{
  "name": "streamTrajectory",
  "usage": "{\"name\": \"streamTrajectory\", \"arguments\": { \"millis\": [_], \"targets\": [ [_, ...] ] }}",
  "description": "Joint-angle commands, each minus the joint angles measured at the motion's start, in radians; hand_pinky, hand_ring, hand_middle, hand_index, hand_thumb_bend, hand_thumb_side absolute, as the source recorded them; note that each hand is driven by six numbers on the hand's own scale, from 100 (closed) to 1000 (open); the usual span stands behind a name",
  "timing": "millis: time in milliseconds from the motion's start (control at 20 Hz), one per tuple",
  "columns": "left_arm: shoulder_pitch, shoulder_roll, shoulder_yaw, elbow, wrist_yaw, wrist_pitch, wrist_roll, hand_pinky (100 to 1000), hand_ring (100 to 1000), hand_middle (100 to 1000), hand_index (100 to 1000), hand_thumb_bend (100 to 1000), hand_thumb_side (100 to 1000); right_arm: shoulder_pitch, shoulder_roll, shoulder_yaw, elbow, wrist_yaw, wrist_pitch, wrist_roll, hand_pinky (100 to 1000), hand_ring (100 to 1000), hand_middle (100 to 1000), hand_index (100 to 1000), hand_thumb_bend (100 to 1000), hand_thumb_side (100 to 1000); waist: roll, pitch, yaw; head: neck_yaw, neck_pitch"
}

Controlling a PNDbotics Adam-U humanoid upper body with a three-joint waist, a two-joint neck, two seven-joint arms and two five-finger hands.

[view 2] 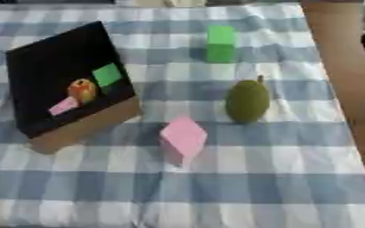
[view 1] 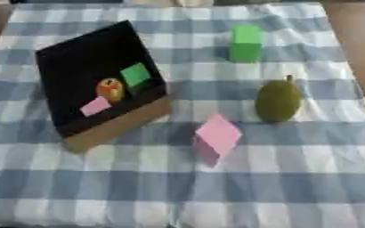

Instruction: Pick up objects on the table and place them in the box.

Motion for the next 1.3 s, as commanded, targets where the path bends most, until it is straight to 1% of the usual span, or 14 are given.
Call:
{"name": "streamTrajectory", "arguments": {
  "millis": [50, 250, 400, 500, 550, 650, 700, 800, 900, 1000, 1150, 1300],
  "targets": [
    [-0.010, 0.012, 0.002, -0.017, 0.002, 0.000, 0.000, 795, 774, 699, 835, 437, 730, -0.008, -0.016, -0.010, -0.015, -0.004, -0.002, 0.002, 861, 767, 700, 860, 100, 588, -0.010, -0.020, 0.001, 0.002, -0.011],
    [-0.007, 0.014, 0.002, -0.017, 0.002, 0.001, 0.000, 796, 774, 699, 835, 436, 731, -0.012, -0.036, -0.002, -0.015, 0.000, -0.003, 0.011, 861, 769, 701, 861, 100, 583, -0.010, -0.021, 0.002, 0.001, -0.008],
    [-0.005, 0.016, 0.002, -0.017, 0.002, 0.001, -0.001, 796, 775, 699, 835, 435, 732, -0.023, -0.082, 0.017, -0.015, 0.014, -0.011, 0.034, 860, 778, 711, 866, 100, 569, -0.012, -0.022, 0.002, 0.002, -0.004],
    [-0.004, 0.019, 0.001, -0.017, 0.002, 0.002, -0.002, 795, 775, 699, 835, 435, 732, -0.032, -0.123, 0.041, -0.015, 0.034, -0.018, 0.059, 860, 787, 721, 871, 100, 565, -0.014, -0.023, 0.003, 0.002, -0.002],
    [-0.003, 0.020, 0.001, -0.017, 0.002, 0.003, -0.002, 795, 775, 699, 835, 435, 732, -0.037, -0.146, 0.056, -0.015, 0.047, -0.022, 0.074, 860, 790, 725, 873, 100, 564, -0.015, -0.023, 0.002, 0.002, -0.001],
    [-0.001, 0.023, 0.000, -0.017, 0.002, 0.003, -0.004, 796, 775, 699, 835, 435, 733, -0.047, -0.194, 0.091, -0.015, 0.076, -0.031, 0.103, 860, 801, 738, 880, 100, 531, -0.017, -0.024, 0.002, 0.002, 0.001],
    [-0.001, 0.024, -0.001, -0.017, 0.002, 0.004, -0.004, 795, 775, 700, 835, 434, 733, -0.053, -0.235, 0.106, -0.015, 0.096, -0.035, 0.128, 861, 809, 748, 884, 100, 483, -0.018, -0.025, 0.002, 0.001, 0.002],
    [0.000, 0.025, -0.003, -0.017, 0.003, 0.004, -0.006, 795, 775, 700, 835, 433, 734, -0.068, -0.306, 0.131, -0.015, 0.128, -0.045, 0.184, 861, 816, 759, 888, 100, 448, -0.019, -0.026, 0.003, -0.001, 0.003],
    [0.002, 0.027, -0.005, -0.017, 0.004, 0.006, -0.009, 795, 775, 699, 835, 430, 735, -0.083, -0.361, 0.156, -0.015, 0.150, -0.053, 0.233, 864, 828, 776, 901, 100, 435, -0.020, -0.027, 0.003, -0.001, 0.003],
    [0.003, 0.029, -0.008, -0.017, 0.005, 0.007, -0.012, 795, 775, 699, 834, 428, 736, -0.099, -0.416, 0.184, -0.015, 0.182, -0.055, 0.292, 864, 839, 795, 917, 100, 447, -0.022, -0.029, 0.003, -0.002, 0.004],
    [0.004, 0.033, -0.011, -0.017, 0.006, 0.008, -0.015, 795, 775, 700, 834, 429, 736, -0.124, -0.499, 0.237, -0.015, 0.234, -0.058, 0.386, 866, 850, 811, 926, 100, 497, -0.025, -0.032, 0.005, -0.005, 0.005],
    [0.006, 0.037, -0.015, -0.017, 0.008, 0.008, -0.019, 795, 776, 700, 834, 426, 737, -0.154, -0.559, 0.288, -0.015, 0.243, -0.066, 0.437, 865, 849, 806, 929, 100, 482, -0.030, -0.034, 0.006, -0.009, 0.005]
  ]
}}
